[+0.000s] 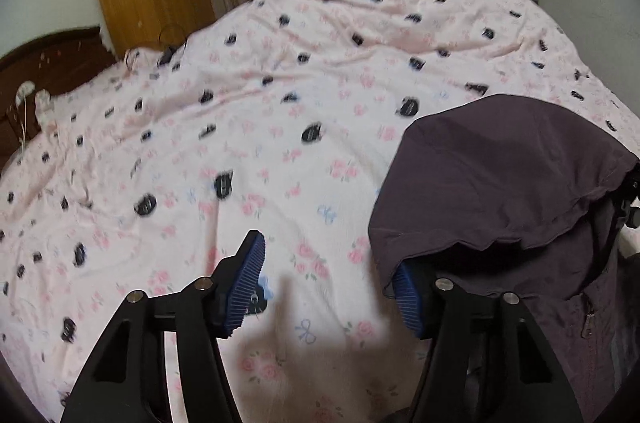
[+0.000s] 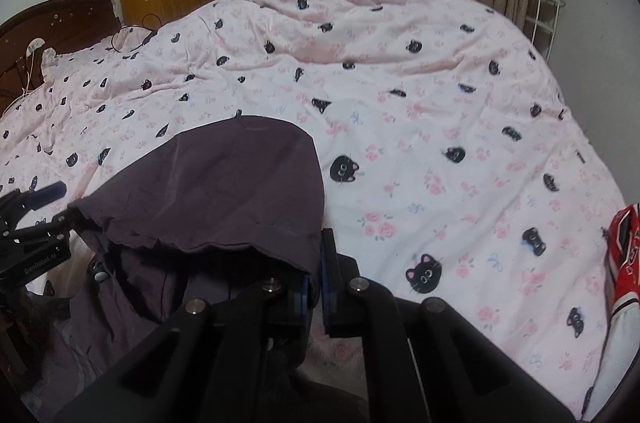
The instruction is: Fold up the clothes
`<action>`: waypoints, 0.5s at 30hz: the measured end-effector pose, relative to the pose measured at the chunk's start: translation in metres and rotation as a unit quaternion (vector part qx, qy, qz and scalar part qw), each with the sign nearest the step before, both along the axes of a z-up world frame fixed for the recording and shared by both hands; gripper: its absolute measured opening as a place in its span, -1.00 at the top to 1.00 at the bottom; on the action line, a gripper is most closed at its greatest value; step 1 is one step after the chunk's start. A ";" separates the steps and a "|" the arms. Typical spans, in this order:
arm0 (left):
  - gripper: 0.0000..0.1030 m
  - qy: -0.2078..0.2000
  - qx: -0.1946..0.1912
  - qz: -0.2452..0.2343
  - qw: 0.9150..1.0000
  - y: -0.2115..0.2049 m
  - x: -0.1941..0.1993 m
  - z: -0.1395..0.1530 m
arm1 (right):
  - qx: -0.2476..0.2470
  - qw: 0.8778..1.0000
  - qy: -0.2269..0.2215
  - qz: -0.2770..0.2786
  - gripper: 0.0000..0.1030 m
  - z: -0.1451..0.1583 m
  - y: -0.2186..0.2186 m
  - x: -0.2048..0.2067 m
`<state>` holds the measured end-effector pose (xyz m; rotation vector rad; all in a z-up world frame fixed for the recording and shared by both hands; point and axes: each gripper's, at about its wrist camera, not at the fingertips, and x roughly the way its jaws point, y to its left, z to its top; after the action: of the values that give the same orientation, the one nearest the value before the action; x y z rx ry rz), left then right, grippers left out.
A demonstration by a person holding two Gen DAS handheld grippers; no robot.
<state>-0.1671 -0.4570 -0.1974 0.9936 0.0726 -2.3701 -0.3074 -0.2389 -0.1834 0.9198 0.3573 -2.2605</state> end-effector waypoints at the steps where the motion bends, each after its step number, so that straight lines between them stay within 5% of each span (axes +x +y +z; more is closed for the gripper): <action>1: -0.08 0.003 -0.005 -0.003 1.000 0.002 0.000 0.004 | 0.000 1.000 0.005 0.001 0.90 0.002 0.000 0.001; 15: -0.08 -0.004 -0.057 0.003 0.998 0.010 0.002 0.015 | -0.008 0.999 0.032 -0.007 0.90 0.013 0.009 0.002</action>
<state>-0.1651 -0.4475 -0.1823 0.9469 -0.0626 -2.3370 -0.3050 -0.2301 -0.1701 0.8463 0.3625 -2.3052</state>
